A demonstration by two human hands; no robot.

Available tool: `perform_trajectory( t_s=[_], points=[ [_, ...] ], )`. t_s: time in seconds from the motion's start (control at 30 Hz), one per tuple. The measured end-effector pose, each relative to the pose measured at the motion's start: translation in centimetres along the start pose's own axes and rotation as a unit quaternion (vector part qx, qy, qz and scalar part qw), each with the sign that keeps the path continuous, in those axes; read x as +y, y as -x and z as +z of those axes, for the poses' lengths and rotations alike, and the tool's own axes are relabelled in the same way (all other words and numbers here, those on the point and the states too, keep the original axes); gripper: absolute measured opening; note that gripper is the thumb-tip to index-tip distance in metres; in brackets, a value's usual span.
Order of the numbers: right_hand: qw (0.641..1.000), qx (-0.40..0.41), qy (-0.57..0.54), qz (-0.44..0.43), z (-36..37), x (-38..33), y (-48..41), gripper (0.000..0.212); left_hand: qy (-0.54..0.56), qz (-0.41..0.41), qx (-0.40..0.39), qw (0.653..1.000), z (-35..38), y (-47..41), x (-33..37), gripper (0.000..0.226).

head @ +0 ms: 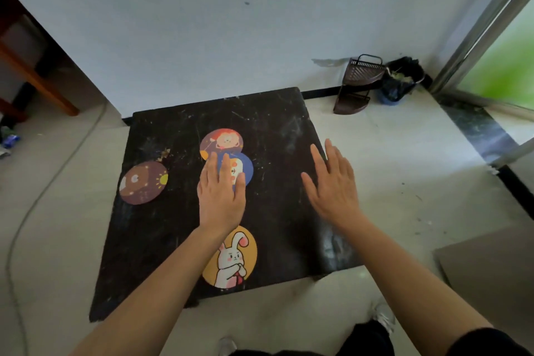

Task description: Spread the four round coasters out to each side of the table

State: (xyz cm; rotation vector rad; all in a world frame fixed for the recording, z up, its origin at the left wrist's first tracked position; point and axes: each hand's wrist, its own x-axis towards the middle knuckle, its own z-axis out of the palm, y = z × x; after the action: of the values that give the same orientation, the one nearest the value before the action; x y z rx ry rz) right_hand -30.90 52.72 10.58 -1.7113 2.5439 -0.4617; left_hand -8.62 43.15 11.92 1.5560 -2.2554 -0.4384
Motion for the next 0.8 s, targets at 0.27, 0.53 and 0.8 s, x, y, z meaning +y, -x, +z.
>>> perform_trajectory(
  t_s=[0.27,0.53,0.8],
  points=[
    [0.997,-0.059,0.011,-0.047,-4.4,18.1,-4.8,0.077,-0.045,-0.078,0.009,0.996,8.5,-1.3,16.7,0.064],
    [0.994,-0.057,-0.006,-0.092,-8.7,27.4,-14.1,0.072,-0.072,-0.077,0.014,0.994,10.9,-6.4,26.4,0.065],
    [0.976,-0.123,0.029,-0.178,-5.3,27.1,-25.4,0.070,-0.046,-0.186,0.020,0.981,16.0,-14.3,24.2,0.065]
  ],
)
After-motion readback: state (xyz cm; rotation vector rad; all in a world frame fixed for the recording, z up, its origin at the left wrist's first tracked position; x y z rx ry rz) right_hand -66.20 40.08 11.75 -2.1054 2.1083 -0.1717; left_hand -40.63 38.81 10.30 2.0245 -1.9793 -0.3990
